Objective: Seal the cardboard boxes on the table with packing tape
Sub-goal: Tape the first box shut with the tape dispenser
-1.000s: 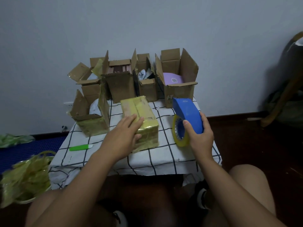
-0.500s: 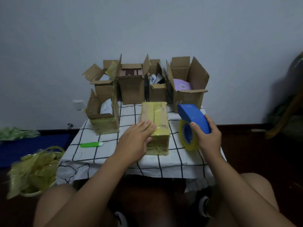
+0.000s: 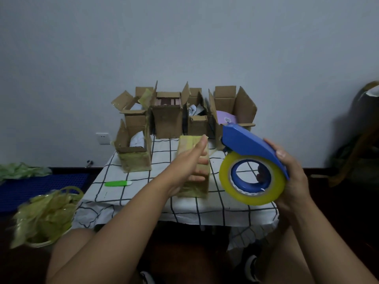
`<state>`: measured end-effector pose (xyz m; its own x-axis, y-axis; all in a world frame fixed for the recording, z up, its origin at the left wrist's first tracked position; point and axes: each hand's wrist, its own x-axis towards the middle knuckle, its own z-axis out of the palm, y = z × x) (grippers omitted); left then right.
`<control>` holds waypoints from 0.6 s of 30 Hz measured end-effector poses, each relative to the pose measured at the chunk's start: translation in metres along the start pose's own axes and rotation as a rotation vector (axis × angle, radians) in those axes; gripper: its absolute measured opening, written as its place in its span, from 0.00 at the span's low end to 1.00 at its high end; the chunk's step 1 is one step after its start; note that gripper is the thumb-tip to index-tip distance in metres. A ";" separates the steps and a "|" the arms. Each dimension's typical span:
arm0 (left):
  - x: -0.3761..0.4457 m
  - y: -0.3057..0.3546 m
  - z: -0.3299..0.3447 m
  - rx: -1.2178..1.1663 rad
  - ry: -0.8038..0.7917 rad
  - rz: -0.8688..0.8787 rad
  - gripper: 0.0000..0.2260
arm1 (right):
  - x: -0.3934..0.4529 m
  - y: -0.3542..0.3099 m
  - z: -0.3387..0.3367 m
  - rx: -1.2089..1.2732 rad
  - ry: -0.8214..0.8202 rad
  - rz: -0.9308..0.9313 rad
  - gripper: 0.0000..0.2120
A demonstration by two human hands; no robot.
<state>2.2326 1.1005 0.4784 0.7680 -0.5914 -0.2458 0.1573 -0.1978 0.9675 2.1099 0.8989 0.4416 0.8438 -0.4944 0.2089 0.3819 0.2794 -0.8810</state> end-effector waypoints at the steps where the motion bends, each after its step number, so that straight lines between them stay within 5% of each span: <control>1: -0.003 0.001 0.001 -0.025 -0.046 -0.062 0.38 | -0.002 0.000 0.001 0.014 -0.019 0.014 0.24; 3: -0.010 0.004 0.001 -0.084 -0.118 -0.134 0.38 | -0.006 -0.001 0.002 0.023 -0.044 0.027 0.24; 10: -0.033 0.017 -0.006 -0.335 -0.110 -0.066 0.06 | -0.013 -0.011 0.016 -0.032 -0.111 0.010 0.28; 18: -0.048 0.021 -0.035 -0.128 0.040 -0.029 0.06 | -0.014 -0.021 0.041 -0.301 -0.231 -0.012 0.28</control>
<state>2.2209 1.1523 0.5128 0.7855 -0.5550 -0.2740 0.2562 -0.1114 0.9602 2.1055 0.9336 0.4745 0.9160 -0.2875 0.2798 0.2931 0.0033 -0.9561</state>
